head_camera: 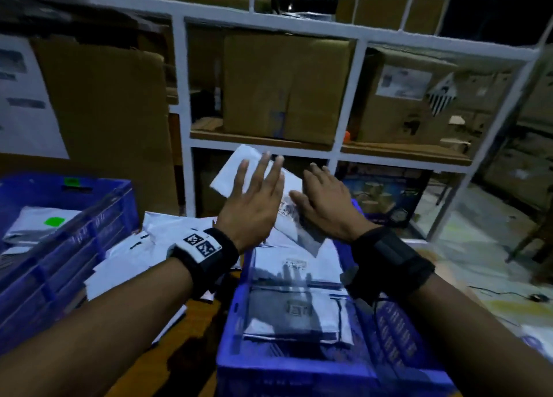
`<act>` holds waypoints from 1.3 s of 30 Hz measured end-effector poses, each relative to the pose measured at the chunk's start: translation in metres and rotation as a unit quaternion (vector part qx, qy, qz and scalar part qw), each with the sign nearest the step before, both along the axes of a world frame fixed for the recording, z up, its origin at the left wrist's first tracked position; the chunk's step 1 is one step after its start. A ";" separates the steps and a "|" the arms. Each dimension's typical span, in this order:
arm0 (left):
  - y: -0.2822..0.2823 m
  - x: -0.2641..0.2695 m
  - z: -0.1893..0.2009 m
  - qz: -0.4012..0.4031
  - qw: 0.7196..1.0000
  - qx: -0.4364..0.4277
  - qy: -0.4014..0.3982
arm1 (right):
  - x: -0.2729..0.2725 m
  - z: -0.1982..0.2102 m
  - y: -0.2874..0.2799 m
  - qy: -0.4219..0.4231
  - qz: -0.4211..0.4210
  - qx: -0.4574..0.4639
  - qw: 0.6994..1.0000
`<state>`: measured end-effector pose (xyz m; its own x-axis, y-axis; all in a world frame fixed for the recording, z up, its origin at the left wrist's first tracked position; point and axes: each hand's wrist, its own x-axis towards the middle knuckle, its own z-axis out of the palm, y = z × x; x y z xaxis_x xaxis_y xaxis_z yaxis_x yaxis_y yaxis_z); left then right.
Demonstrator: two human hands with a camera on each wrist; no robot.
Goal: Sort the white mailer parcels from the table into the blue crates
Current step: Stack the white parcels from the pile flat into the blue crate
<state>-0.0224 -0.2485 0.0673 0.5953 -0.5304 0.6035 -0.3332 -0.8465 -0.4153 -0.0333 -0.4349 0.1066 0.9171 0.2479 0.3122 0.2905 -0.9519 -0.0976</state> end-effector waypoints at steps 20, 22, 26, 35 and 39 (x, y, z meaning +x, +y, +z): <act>-0.109 -0.023 -0.069 0.207 0.855 -0.008 0.476 | -0.019 -0.094 -0.046 0.291 0.024 -0.150 0.945; -0.107 -0.022 -0.081 0.213 0.844 -0.010 0.492 | -0.020 -0.101 -0.043 0.315 0.024 -0.154 0.936; -0.106 -0.017 -0.098 0.209 0.820 0.009 0.533 | -0.024 -0.113 -0.040 0.358 0.021 -0.150 0.921; -0.102 -0.014 -0.131 0.195 0.763 0.027 0.616 | -0.030 -0.130 -0.035 0.405 0.017 -0.176 0.897; -0.093 -0.019 -0.139 0.176 0.761 0.056 0.622 | -0.028 -0.155 -0.037 0.399 0.002 -0.211 0.892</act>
